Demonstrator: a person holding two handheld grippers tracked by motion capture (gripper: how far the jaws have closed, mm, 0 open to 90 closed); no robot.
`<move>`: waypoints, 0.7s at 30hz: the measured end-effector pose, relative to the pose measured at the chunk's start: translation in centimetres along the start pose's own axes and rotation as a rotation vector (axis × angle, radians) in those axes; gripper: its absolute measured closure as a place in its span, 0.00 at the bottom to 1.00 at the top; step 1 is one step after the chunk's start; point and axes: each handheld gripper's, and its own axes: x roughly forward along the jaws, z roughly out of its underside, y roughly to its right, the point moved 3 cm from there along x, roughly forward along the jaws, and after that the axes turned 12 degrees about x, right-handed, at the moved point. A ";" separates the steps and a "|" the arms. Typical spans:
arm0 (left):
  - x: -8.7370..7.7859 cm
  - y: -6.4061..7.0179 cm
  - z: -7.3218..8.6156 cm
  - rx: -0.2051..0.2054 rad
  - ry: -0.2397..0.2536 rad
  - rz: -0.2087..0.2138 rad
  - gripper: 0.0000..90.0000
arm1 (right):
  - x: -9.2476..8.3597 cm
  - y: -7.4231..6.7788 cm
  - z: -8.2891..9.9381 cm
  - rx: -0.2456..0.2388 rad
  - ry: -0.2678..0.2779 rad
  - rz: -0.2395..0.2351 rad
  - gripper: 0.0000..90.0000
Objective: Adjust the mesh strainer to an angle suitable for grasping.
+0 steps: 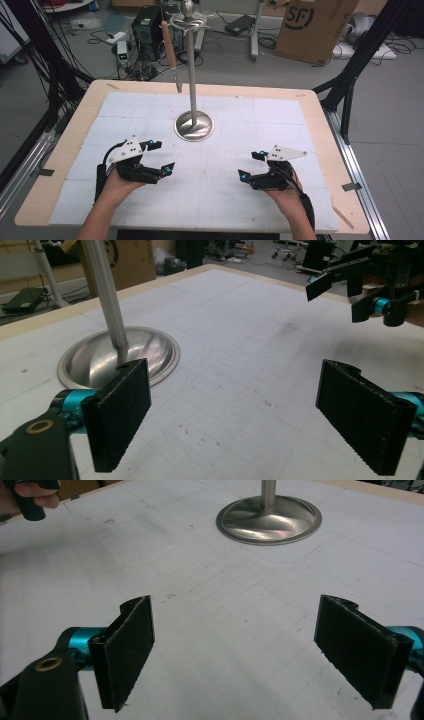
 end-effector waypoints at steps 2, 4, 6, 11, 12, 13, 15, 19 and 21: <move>0.0 0.0 0.0 0.004 0.004 0.006 0.17 | 0.0 0.0 0.0 0.003 0.000 0.002 0.17; 0.0 0.1 -0.1 0.000 0.011 0.010 0.17 | 0.1 0.0 0.0 0.007 0.000 0.001 0.17; 0.0 0.2 -0.2 -0.002 0.022 0.015 0.17 | 0.1 0.0 -0.1 0.012 0.004 0.001 0.17; 0.2 0.3 -0.3 0.002 0.035 0.031 0.17 | 0.0 0.3 -0.3 0.017 0.011 0.006 0.17; 0.2 0.3 -0.3 0.001 0.036 0.030 0.17 | -0.1 0.4 -0.3 0.018 0.016 0.013 0.17; 0.2 0.3 -0.3 0.003 0.036 0.032 0.17 | -0.1 0.5 -0.4 0.019 0.019 0.014 0.17; 0.1 0.3 -0.4 0.004 0.038 0.031 0.17 | -0.4 0.5 -0.5 0.021 0.030 0.013 0.17; 0.3 0.3 -0.4 0.006 0.035 0.029 0.17 | -0.6 0.3 -0.6 0.019 0.045 0.006 0.17; 0.3 0.3 -0.5 0.008 0.034 0.028 0.17 | -0.7 0.3 -0.6 0.015 0.045 0.003 0.17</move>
